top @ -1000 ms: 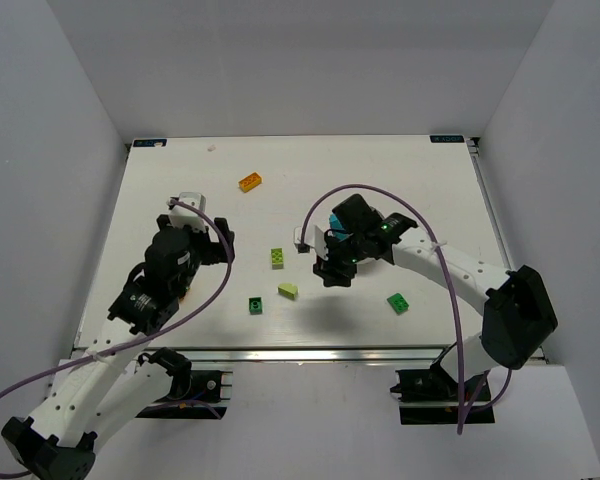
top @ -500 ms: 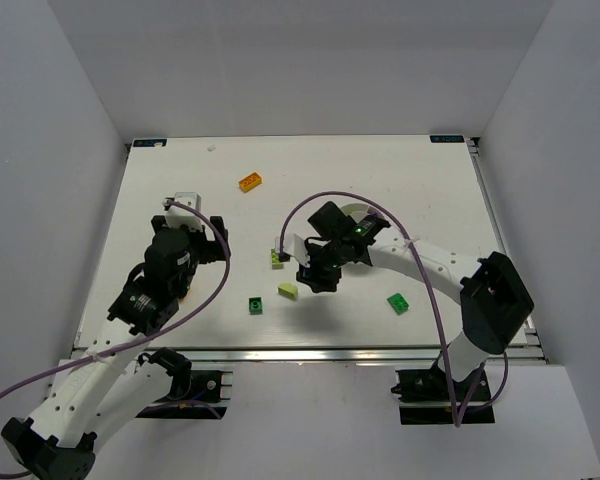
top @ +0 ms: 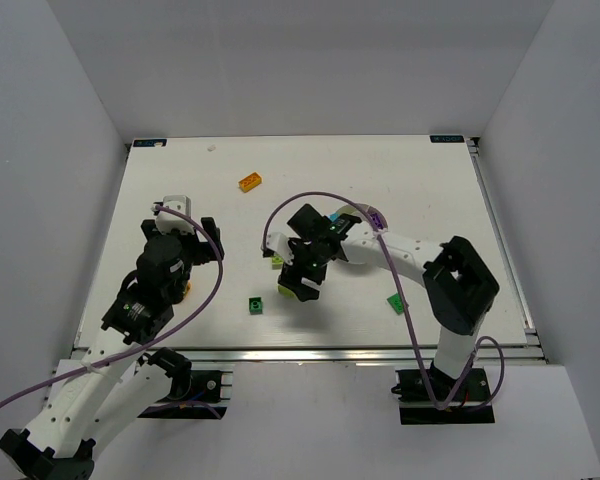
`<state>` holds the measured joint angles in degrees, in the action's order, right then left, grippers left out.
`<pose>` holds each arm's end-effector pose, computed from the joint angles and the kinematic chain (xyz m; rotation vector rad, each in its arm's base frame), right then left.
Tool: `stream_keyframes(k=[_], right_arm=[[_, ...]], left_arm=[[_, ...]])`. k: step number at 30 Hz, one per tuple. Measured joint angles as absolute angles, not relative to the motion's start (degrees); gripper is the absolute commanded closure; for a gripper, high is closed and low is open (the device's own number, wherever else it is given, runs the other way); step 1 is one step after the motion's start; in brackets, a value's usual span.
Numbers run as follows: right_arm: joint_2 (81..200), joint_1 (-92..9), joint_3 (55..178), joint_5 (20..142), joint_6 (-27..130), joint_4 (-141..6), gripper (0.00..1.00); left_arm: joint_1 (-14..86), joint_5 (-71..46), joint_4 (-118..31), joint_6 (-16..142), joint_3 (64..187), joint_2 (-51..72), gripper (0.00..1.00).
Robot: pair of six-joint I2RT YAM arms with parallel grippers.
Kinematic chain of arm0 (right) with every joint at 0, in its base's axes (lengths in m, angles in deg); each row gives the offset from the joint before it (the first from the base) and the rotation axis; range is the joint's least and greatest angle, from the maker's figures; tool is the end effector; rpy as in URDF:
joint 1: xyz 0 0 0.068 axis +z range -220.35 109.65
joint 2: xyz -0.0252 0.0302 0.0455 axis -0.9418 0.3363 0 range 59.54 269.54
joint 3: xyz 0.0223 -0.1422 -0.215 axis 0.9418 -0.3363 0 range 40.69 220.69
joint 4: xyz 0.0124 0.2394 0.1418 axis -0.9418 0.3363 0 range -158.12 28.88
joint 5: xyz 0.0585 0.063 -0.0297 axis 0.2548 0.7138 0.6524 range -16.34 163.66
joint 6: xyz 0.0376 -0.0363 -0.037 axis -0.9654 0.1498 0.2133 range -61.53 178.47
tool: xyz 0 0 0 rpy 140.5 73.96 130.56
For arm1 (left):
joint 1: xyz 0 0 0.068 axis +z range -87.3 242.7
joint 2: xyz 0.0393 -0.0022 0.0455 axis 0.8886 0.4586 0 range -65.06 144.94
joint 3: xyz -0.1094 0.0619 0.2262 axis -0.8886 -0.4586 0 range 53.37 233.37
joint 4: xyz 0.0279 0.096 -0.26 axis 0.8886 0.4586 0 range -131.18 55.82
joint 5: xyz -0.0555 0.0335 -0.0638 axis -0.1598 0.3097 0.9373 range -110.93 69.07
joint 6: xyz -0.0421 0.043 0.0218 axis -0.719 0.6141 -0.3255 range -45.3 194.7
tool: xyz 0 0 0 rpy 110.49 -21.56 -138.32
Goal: Sort the legos into containers by color
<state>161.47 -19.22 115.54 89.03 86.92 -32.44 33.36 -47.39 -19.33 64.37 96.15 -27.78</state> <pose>0.2338 0.3111 0.1828 -1.7877 2.0090 0.4838 0.1776 -0.0745 0.3163 -0.0151 1.8258 -0.0593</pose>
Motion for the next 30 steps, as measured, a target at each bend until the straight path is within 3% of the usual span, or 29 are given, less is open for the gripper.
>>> stream_keyframes(k=[14,21,24,25,26,27,28,30], right_arm=[[171.87,-17.75,125.77,89.8,76.06,-32.66,0.12],[175.15,-16.24,125.82,86.56,73.32,-32.66,0.25],[175.98,-15.35,125.9,84.88,72.65,-32.68,0.46],[176.22,-15.02,126.06,84.25,72.36,-32.71,0.62],[176.38,-14.82,126.08,83.85,72.45,-32.79,0.71],[176.42,-14.69,126.08,83.57,72.51,-32.84,0.91],[176.44,-14.6,126.1,83.13,72.56,-32.97,0.99],[176.44,-14.39,126.41,82.67,72.47,-33.08,1.0]], left_arm=[[33.36,-47.87,-19.33,64.4,96.06,-28.04,0.02],[33.36,-47.96,-19.33,64.42,96.06,-28.07,0.02],[33.36,-47.98,-19.33,64.42,96.06,-28.15,0.02],[33.36,-48.0,-19.33,64.42,96.06,-28.18,0.02],[33.36,-48.0,-19.35,64.42,96.06,-28.22,0.02],[33.36,-48.0,-19.33,64.42,96.06,-28.22,0.02],[33.36,-48.0,-19.35,64.42,96.06,-28.22,0.02],[33.36,-47.98,-19.33,64.42,96.06,-28.22,0.02]])
